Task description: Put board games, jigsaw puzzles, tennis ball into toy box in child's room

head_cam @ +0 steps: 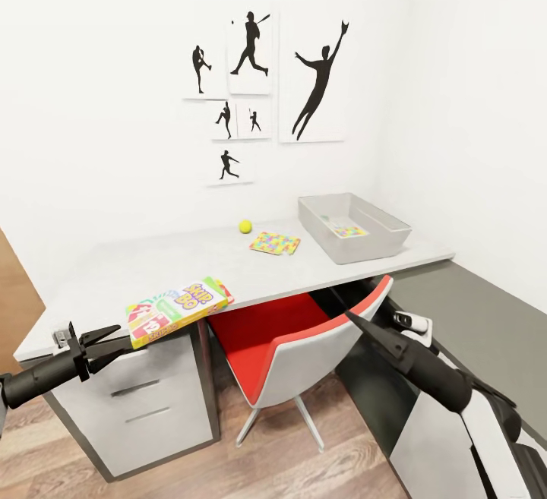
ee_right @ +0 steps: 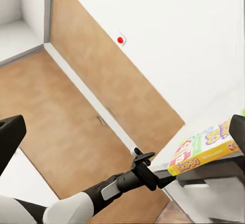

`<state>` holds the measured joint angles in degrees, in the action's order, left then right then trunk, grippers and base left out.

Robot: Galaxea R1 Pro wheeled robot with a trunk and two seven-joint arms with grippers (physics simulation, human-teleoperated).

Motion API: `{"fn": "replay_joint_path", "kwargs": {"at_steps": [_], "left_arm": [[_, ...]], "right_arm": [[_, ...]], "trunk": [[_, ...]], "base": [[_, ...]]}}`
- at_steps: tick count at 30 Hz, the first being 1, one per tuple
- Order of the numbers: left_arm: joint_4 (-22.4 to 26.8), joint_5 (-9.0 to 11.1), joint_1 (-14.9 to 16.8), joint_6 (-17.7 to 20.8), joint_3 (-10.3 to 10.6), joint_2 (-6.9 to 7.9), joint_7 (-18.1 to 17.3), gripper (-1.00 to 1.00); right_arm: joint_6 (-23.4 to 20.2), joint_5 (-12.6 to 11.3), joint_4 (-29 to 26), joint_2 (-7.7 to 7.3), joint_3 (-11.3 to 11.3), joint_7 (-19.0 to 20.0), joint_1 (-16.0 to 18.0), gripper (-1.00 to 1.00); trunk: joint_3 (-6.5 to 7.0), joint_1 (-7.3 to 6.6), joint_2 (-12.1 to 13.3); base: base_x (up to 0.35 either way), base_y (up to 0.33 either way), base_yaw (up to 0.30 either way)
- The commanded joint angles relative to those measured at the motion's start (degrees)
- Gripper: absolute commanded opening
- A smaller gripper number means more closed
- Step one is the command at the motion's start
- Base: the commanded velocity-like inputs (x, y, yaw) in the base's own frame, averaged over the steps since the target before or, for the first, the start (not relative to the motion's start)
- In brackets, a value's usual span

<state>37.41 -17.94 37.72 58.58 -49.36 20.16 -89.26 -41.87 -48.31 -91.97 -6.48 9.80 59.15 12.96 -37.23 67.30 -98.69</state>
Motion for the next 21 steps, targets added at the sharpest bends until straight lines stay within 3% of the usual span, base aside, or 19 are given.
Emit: {"fn": "replay_joint_path", "kwargs": {"at_steps": [1, 3, 5, 7, 9, 11, 14, 21], "left_arm": [[0.0, -0.6, 0.1, 0.6, -0.2, -0.03, -0.5, 1.00], [0.0, -0.6, 0.1, 0.6, -0.2, -0.03, -0.5, 1.00], [0.0, -0.6, 0.1, 0.6, -0.2, -0.06, -0.5, 1.00], [0.0, -0.6, 0.1, 0.6, -0.2, -0.09, -0.5, 1.00], [0.0, -0.6, 0.1, 0.6, -0.2, -0.11, -0.5, 1.00], [0.0, -0.6, 0.1, 0.6, -0.2, -0.11, -0.5, 1.00], [0.0, -0.6, 0.1, 0.6, -0.3, -0.14, -0.5, 1.00], [0.0, -0.6, 0.1, 0.6, -0.2, -0.13, -0.5, 1.00]], "right_arm": [[-0.9, -0.3, 0.0, -0.07, 0.1, -0.1, 0.0, 1.00], [-4.1, -0.6, -0.2, -0.28, 0.9, 0.7, 0.0, 1.00], [-7.1, -0.7, -0.2, -0.51, 3.5, 2.9, 0.0, 1.00], [-9.4, -0.8, -0.2, -0.70, 7.4, 6.6, 0.0, 1.00], [-10.8, -0.6, -0.1, -0.82, 11.8, 12.8, 0.0, 1.00], [-11.2, -0.3, 0.0, -0.92, 13.7, 16.3, -0.1, 1.00], [-11.2, -0.1, 0.1, -0.91, 15.1, 19.0, -0.1, 1.00], [-10.8, 0.0, 0.1, -0.17, 15.5, 20.5, -0.3, 1.00]], "trunk": [[-0.06, -0.01, 0.0], [-0.06, -0.01, 0.0], [-0.06, -0.01, 0.0], [-0.06, -0.01, 0.0], [-0.06, -0.01, 0.0], [-0.06, -0.01, 0.0], [-0.06, -0.01, 0.0], [-0.06, -0.01, 0.0]], "base": [[0.000, 0.000, 0.000], [0.000, 0.000, 0.000], [0.000, 0.000, 0.000], [0.000, 0.000, 0.000], [0.000, 0.000, 0.000], [0.000, 0.000, 0.000], [0.000, 0.000, 0.000], [0.000, 0.000, 0.000]]}}
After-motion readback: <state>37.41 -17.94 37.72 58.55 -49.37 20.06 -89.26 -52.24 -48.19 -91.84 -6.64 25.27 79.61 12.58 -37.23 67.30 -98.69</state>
